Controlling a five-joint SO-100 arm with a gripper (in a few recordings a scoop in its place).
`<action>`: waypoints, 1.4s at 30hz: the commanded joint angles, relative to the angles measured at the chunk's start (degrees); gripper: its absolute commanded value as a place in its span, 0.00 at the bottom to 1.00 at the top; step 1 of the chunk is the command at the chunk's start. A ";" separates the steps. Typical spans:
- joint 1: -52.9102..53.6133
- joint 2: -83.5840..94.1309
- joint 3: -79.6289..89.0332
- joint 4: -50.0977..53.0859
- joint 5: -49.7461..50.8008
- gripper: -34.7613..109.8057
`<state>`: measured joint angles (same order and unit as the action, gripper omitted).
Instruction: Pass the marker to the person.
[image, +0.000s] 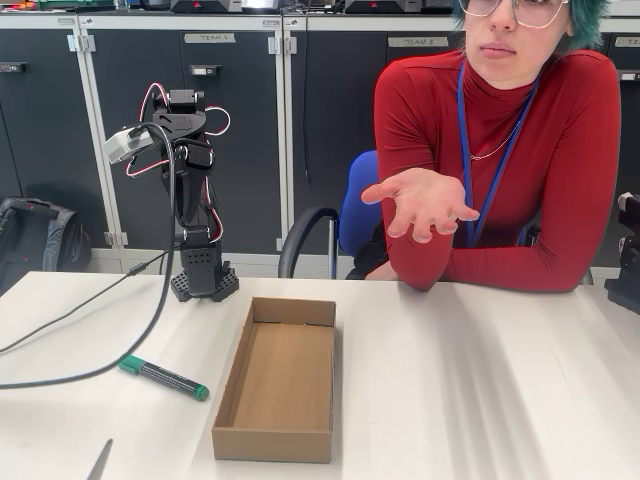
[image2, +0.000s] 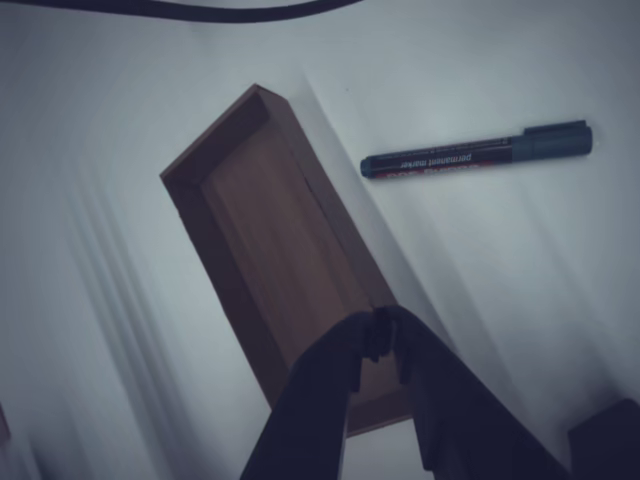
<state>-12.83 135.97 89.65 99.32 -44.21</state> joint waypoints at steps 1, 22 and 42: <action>2.02 -1.93 -0.18 0.00 -7.91 0.21; 15.29 -10.72 10.99 -16.17 -33.13 0.21; 10.28 -14.94 16.00 -20.04 -35.95 0.27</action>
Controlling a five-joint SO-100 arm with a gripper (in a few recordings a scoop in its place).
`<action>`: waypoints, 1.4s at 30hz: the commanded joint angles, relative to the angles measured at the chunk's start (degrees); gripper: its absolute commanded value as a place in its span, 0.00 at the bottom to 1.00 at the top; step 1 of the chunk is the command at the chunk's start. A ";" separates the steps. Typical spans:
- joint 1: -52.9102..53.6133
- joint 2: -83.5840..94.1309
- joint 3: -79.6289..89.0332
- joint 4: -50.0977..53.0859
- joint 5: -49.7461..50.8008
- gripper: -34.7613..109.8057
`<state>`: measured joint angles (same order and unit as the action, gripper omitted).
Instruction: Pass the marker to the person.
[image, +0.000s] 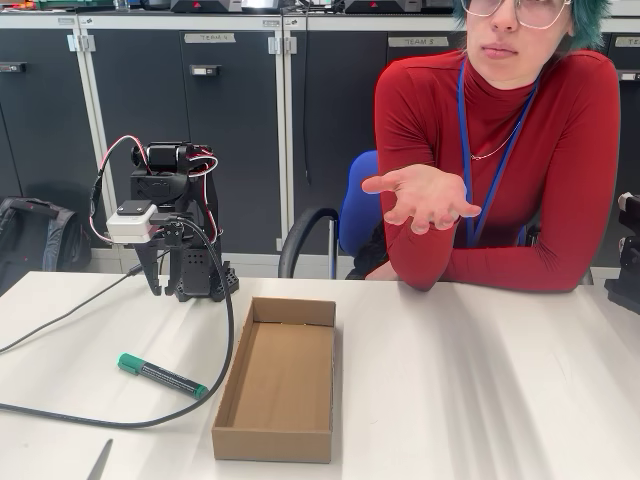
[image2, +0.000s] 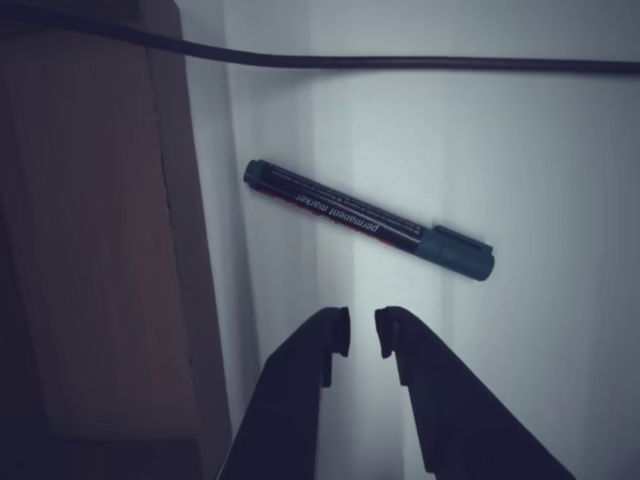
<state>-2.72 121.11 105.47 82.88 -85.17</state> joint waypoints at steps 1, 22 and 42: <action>0.26 -0.09 0.79 -5.89 8.79 0.25; 2.20 -17.84 -3.52 -24.96 66.97 0.27; -3.08 -23.29 -7.21 -8.53 66.71 0.35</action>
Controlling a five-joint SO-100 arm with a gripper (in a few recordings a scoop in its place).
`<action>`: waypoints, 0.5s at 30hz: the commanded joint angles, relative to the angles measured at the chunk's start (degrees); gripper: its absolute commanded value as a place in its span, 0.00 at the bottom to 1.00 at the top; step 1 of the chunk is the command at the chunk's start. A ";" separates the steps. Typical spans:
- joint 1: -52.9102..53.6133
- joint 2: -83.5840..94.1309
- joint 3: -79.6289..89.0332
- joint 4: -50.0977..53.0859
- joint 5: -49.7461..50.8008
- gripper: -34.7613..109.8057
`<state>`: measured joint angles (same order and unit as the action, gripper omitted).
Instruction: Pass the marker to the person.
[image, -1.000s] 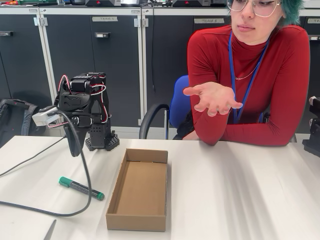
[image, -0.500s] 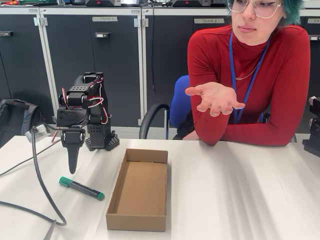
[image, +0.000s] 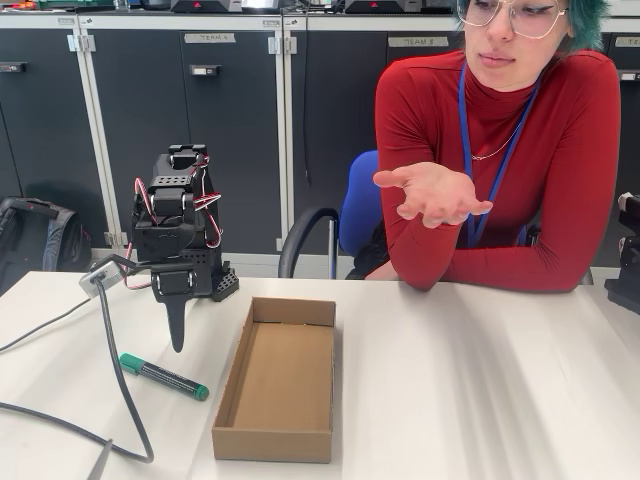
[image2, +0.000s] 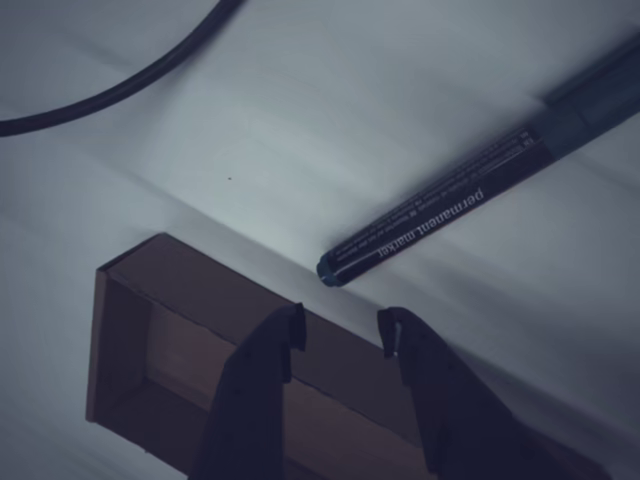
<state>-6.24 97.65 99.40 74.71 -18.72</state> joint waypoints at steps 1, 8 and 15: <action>0.70 0.18 0.00 -1.93 0.88 0.35; 2.90 -1.05 4.66 -7.73 2.02 0.41; 3.08 -1.23 6.06 -7.82 3.78 0.42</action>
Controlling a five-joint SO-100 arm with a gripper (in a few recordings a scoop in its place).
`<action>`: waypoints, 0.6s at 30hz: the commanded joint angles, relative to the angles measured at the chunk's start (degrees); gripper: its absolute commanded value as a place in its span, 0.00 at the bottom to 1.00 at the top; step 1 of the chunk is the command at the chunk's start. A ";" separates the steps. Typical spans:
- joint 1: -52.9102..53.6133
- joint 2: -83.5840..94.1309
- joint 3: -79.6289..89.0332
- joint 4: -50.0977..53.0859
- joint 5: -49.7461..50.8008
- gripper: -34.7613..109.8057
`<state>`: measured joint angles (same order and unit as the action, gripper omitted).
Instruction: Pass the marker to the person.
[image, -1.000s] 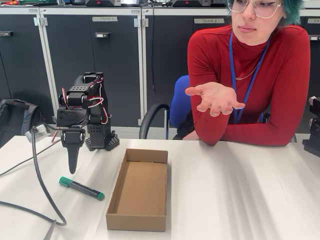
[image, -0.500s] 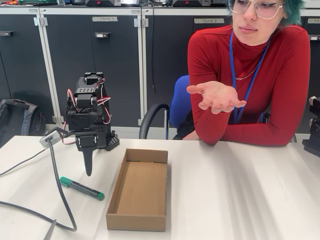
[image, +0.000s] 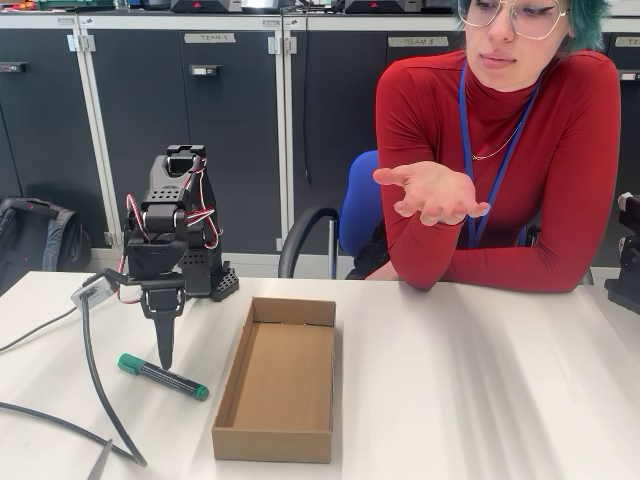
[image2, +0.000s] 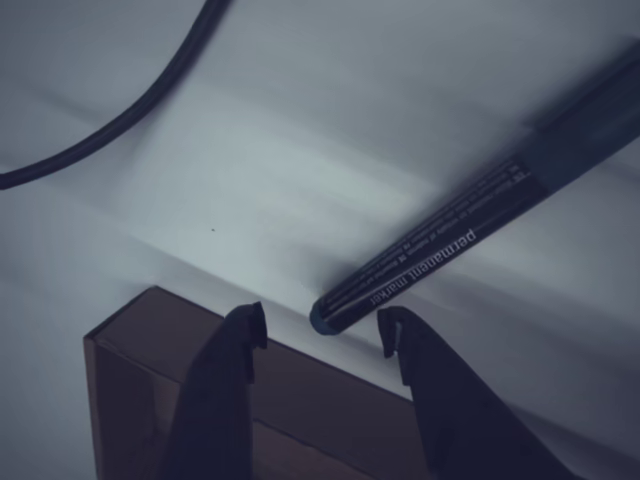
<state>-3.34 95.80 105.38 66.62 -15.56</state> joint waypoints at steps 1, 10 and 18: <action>0.09 1.05 0.00 0.26 0.79 0.42; 0.62 1.49 -6.86 5.36 1.85 0.42; 2.02 1.93 -9.93 10.46 4.48 0.42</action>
<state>-2.02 95.80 97.91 75.15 -11.95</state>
